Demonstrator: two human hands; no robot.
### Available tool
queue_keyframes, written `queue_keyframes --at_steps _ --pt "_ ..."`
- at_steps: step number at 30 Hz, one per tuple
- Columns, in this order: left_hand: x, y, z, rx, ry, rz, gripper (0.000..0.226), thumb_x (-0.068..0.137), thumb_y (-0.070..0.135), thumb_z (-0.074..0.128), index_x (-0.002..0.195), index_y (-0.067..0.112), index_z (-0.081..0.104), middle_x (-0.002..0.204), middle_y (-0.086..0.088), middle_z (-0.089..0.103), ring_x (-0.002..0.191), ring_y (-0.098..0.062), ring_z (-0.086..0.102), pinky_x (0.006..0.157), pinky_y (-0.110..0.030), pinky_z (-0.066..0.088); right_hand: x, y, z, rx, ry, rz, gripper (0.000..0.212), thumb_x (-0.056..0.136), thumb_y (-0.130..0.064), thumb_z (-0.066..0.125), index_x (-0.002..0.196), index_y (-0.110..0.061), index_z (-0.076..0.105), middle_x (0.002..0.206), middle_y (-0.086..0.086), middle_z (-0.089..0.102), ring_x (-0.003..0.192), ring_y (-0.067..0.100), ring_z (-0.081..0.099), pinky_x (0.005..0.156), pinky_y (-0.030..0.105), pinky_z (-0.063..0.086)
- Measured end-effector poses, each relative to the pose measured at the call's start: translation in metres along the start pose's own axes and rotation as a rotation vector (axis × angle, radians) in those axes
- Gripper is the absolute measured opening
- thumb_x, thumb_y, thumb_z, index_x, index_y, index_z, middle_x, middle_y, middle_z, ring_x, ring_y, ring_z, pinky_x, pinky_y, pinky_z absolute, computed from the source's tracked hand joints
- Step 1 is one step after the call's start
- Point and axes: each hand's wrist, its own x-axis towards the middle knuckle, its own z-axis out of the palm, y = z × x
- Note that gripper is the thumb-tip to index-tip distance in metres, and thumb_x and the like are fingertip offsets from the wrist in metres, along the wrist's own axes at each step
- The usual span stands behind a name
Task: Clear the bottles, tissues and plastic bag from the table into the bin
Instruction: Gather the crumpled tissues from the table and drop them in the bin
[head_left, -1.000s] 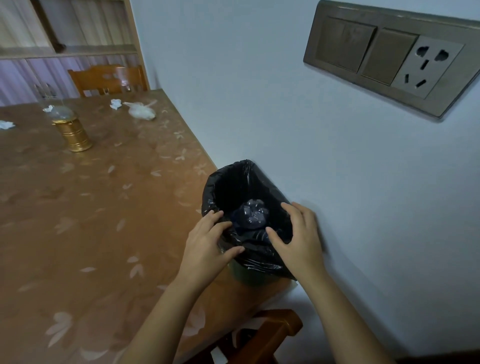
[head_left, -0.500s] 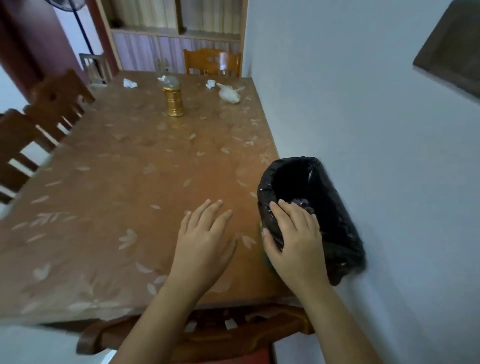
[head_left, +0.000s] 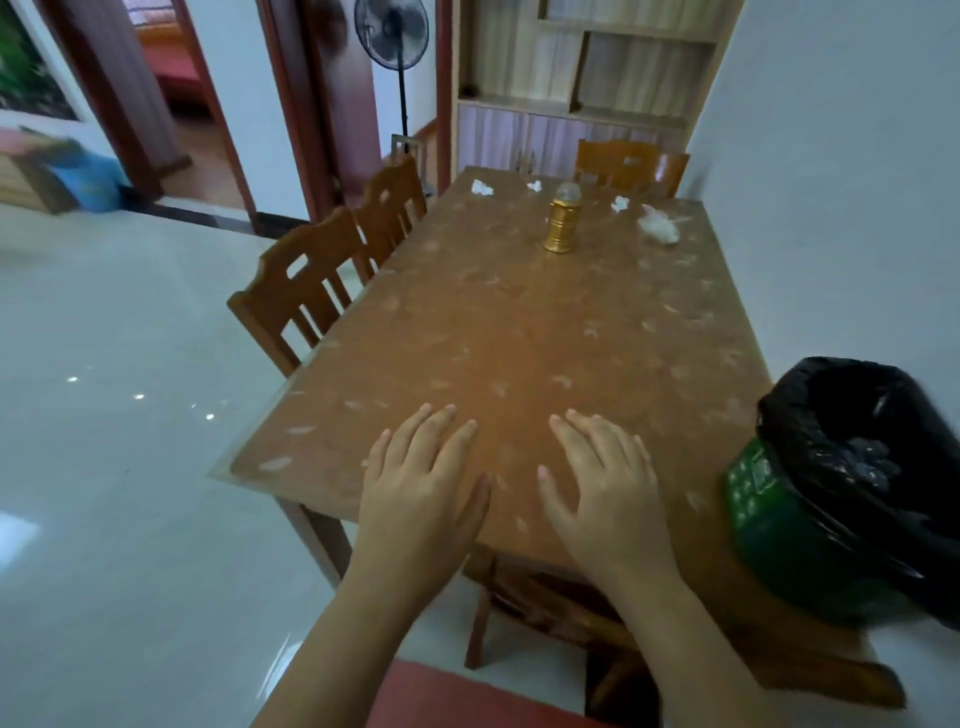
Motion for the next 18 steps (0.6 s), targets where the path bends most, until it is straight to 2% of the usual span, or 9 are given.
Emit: queue_keyframes --at_steps 4,9,18 --pt "-0.036 -0.075 -0.038 0.020 0.041 -0.039 0.042 0.079 0.032 0.047 0.109 0.008 0.063 0.116 -0.015 0.064 0.114 -0.033 0.055 0.088 -0.056 0.046 -0.008 -0.088 0.030 0.046 -0.007 -0.064 0.049 0.083 -0.036 0.039 0.120 -0.011 0.058 0.120 0.010 0.061 0.114 0.030 0.053 0.097 0.049 0.033" --pt "-0.069 -0.142 -0.083 0.097 0.088 -0.036 0.040 0.081 0.031 0.048 0.110 0.008 0.063 0.116 -0.015 0.064 0.112 -0.033 0.057 0.089 -0.050 0.046 -0.008 -0.178 0.059 0.095 -0.052 -0.140 0.048 0.082 -0.036 0.040 0.118 -0.011 0.059 0.119 0.010 0.062 0.112 0.030 0.055 0.096 0.050 0.035" --pt "-0.090 -0.238 -0.119 0.163 0.148 -0.213 0.040 0.082 0.031 0.046 0.109 0.007 0.063 0.113 -0.015 0.065 0.109 -0.033 0.058 0.089 -0.048 0.044 0.018 -0.286 0.107 0.187 -0.095 -0.304 0.047 0.083 -0.037 0.039 0.115 -0.011 0.061 0.116 0.011 0.064 0.110 0.031 0.057 0.094 0.055 0.038"
